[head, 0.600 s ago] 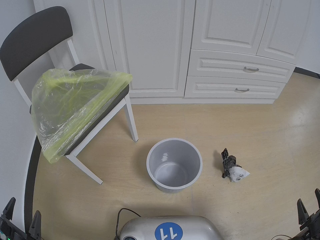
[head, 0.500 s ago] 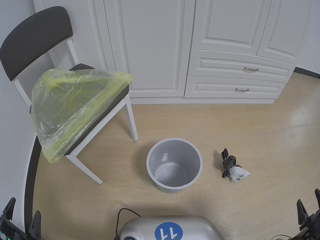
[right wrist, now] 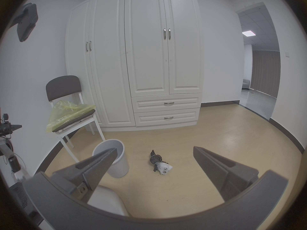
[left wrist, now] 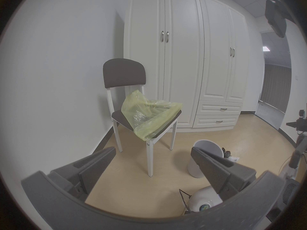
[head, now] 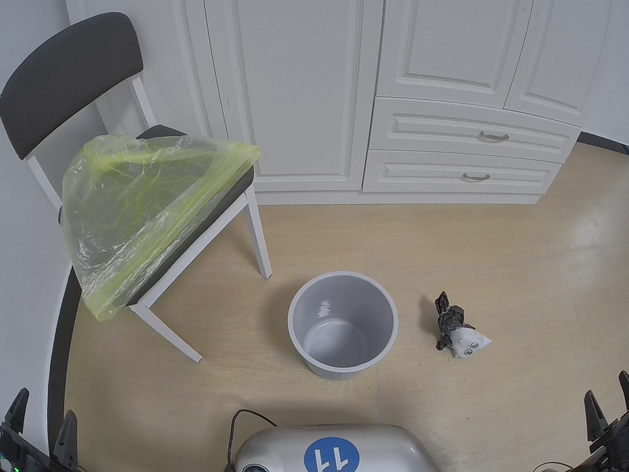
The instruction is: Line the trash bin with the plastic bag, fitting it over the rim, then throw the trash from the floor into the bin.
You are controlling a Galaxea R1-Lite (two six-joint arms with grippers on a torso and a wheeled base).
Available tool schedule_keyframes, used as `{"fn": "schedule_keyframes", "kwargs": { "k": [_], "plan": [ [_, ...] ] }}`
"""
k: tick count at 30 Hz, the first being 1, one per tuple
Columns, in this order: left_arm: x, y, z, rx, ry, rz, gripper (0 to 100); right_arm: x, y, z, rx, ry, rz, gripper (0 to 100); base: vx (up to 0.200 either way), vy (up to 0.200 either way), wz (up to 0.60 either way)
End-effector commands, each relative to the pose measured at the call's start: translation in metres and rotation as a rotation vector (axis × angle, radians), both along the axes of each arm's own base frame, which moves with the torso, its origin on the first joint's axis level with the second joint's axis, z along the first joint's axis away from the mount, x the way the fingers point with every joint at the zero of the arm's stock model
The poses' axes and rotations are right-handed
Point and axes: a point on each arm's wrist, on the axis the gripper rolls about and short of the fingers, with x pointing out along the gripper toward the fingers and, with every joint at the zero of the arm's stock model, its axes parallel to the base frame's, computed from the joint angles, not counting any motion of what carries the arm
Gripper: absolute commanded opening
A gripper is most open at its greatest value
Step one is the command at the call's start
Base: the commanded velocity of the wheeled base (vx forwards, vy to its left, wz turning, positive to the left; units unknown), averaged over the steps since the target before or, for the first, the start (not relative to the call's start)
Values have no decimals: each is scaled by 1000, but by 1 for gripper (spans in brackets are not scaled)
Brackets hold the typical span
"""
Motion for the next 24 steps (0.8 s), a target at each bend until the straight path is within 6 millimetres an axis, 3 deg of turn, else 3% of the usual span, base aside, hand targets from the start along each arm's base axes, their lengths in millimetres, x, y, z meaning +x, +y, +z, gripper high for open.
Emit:
{"fn": "schedule_keyframes", "kwargs": {
  "k": [1, 24],
  "plan": [
    [0, 0, -5, -4, 0, 0, 100, 0, 0, -5, 0, 0, -5, 100, 0, 0, 0],
    [0, -1, -5, 91, -6, -54, 100, 0, 1, -5, -95, 3, 34, 100, 0, 0, 0]
  ]
}}
